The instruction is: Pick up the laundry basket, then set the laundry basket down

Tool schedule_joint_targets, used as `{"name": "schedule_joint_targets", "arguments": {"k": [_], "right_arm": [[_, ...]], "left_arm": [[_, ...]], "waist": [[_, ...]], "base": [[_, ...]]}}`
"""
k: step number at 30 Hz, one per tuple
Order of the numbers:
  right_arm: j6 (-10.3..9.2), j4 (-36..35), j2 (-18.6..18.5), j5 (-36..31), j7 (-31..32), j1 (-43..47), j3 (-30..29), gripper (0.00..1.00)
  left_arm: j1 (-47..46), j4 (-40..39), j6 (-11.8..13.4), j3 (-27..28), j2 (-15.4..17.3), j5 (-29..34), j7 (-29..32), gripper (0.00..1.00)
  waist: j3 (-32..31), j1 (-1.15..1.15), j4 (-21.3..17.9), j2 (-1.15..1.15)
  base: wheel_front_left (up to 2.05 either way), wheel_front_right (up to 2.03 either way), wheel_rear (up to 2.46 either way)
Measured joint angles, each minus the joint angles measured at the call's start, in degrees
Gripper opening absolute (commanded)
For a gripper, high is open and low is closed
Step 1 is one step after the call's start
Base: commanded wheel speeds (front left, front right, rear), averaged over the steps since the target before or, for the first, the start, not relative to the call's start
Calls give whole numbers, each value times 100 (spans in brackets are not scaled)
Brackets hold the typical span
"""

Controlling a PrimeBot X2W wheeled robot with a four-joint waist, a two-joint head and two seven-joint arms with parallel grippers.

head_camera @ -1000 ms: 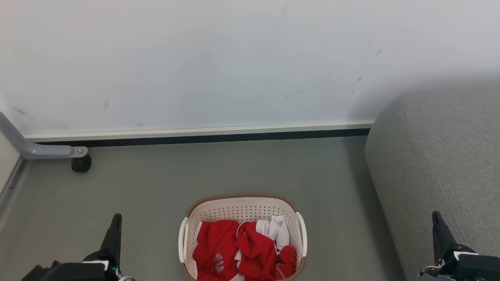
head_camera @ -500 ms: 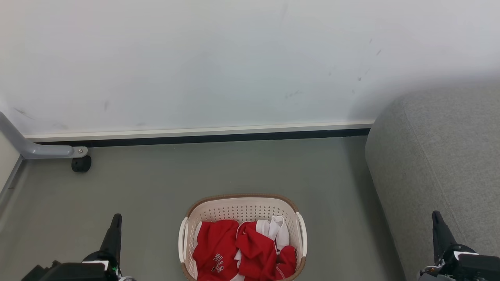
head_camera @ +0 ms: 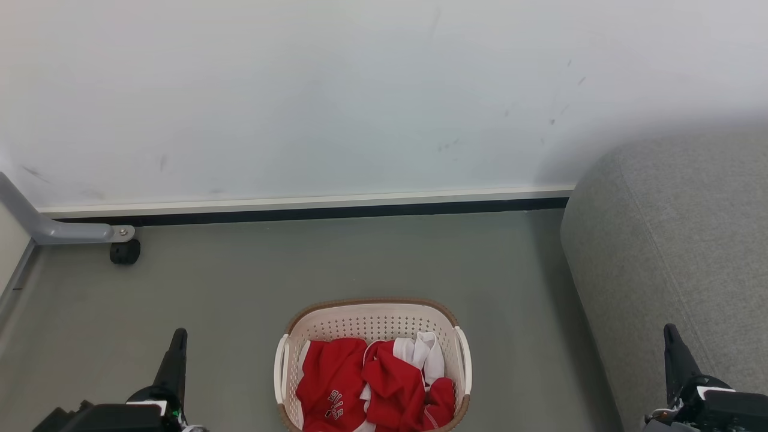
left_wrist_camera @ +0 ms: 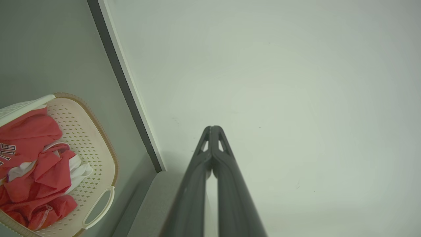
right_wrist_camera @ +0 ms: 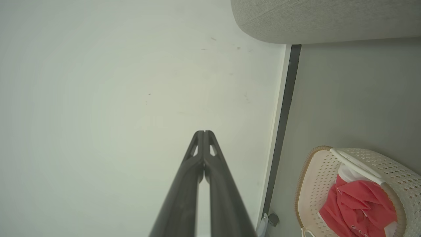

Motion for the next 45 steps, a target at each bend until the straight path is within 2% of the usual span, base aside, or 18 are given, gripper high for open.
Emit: {"name": "schedule_joint_targets", "arguments": {"k": [45], "right_arm": [[0, -5, 1, 7, -1, 0, 0, 0]], "left_arm": [[0, -13, 0, 0, 0, 0, 0, 0]], "waist": [[1, 0, 0, 0]], "base": [[0, 0, 0]]}}
